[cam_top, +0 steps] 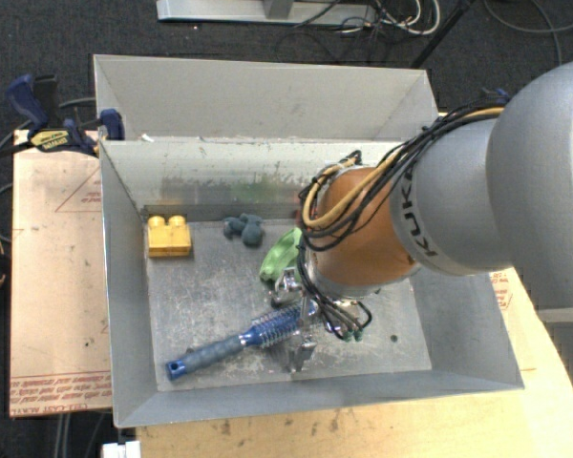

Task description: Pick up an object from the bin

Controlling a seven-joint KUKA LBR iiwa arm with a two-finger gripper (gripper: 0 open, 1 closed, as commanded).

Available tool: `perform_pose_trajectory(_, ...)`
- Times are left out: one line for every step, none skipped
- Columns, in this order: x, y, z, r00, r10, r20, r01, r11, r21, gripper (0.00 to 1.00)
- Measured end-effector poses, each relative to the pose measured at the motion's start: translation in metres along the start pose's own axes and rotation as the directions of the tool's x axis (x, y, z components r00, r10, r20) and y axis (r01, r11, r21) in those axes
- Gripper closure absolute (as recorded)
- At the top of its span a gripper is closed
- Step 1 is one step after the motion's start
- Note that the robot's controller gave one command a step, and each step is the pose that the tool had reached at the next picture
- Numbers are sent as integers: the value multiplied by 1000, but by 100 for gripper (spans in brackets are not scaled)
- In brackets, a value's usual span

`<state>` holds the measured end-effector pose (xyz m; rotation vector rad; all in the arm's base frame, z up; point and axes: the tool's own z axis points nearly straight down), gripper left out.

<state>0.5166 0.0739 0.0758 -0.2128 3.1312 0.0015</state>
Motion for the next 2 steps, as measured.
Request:
perform_pose_trajectory(-1,-1,-4,1000,3,4,-3,1000,-1,100)
perform_pose_trajectory(-2,-10,-152,1000,-14,6,14,1000,1,100)
